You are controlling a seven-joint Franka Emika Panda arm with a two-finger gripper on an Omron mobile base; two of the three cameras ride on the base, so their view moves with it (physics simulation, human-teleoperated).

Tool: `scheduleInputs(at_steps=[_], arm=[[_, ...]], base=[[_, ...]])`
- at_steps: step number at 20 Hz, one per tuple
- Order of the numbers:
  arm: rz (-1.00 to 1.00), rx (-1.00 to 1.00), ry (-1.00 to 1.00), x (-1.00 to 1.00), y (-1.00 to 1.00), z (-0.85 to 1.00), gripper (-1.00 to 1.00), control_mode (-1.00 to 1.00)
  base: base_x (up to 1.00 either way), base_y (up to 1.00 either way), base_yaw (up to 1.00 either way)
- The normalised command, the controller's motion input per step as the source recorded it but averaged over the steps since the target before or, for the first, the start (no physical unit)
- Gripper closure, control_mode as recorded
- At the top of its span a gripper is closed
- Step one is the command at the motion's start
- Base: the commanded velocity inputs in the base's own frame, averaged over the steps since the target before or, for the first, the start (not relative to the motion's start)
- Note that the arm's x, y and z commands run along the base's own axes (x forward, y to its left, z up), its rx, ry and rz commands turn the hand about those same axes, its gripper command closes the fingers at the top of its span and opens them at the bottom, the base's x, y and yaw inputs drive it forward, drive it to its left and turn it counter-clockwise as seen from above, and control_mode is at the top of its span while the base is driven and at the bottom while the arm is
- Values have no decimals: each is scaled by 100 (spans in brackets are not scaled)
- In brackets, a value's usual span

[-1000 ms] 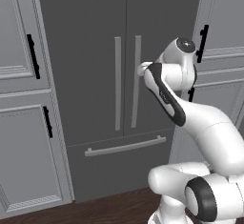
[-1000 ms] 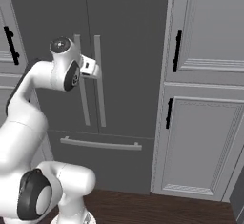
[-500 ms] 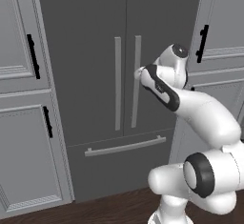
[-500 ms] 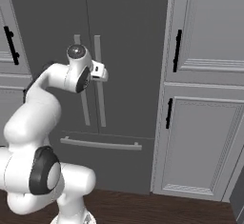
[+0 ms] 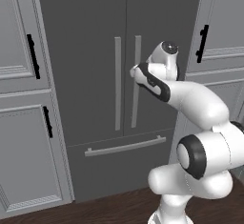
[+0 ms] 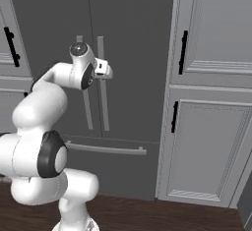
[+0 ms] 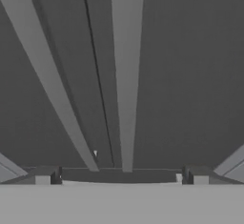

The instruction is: Grab a lemon wedge from the fridge and one ice cube from the ice bowl, and put them in the glass of lemonade.

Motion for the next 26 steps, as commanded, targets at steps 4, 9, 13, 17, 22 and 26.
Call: scheduleInputs(at_steps=[4,9,13,17,22,26], arm=[[-2,-2,0,14,9,-2,-100,-100],[0,0,-1,16,0,-12,-100,-100],[0,0,-3,48,0,-33,-100,-100],[-1,0,-2,54,0,-26,-100,-100],[-1,0,-3,53,0,-29,-100,-100],[-1,0,-1,53,0,-22,-100,-100]], base=[[0,0,0],[0,0,0],[0,0,0],[0,0,0],[0,0,0],[0,0,0]])
